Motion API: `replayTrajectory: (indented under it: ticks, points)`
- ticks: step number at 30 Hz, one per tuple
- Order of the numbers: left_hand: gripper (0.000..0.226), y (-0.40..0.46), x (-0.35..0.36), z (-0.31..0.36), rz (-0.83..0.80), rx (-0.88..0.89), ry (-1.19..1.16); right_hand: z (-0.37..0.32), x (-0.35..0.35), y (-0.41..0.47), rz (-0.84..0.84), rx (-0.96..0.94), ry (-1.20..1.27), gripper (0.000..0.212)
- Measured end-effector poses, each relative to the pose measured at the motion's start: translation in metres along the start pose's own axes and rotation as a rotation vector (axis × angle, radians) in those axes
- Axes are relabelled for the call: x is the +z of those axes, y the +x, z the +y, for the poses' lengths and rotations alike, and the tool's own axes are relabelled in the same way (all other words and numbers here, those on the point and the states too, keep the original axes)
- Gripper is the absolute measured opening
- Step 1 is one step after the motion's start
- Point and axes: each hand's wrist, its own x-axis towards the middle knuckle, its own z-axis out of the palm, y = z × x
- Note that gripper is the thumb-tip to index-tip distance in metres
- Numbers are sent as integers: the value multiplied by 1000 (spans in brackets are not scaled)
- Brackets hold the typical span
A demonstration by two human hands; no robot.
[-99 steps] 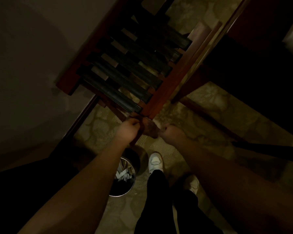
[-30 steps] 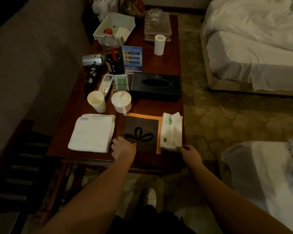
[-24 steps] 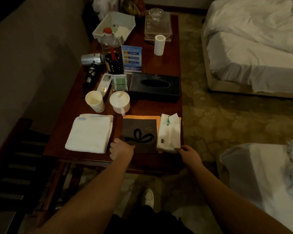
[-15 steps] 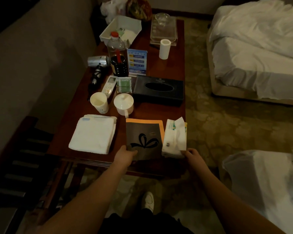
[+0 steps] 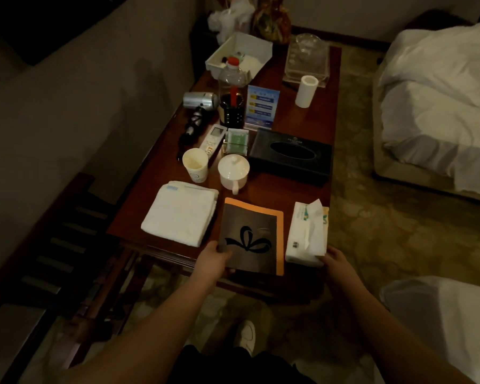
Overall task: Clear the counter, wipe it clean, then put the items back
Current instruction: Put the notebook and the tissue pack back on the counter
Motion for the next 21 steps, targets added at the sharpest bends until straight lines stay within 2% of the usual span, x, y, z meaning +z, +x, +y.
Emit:
replayTrajectory:
  ticks: [4,8,12,15,16,17,19,21]
  points:
    - [23,-3,-3,9,-28,12,-63,-5,1,-3,-45,0,58,55]
    - [13,-11,-8,18,-38,32,-148,-13,0,-8,-117,1,177,53]
    - [20,-23,-20,29,-30,75,-254,-28,5,-22,-179,-136,131,46]
    - [23,-41,-33,36,-19,122,-316,-39,13,-33,-262,-211,198,45]
    - [23,-47,-39,37,-11,142,-338,-44,18,-39,-317,-228,215,51]
    - [23,-51,-45,37,3,157,-358,-49,24,-44,-357,-234,238,65]
    - [23,-62,-58,36,47,175,-400,-57,35,-53,-409,-247,214,103]
    - [23,-73,-73,35,92,181,-457,-63,49,-57,-457,-282,204,115]
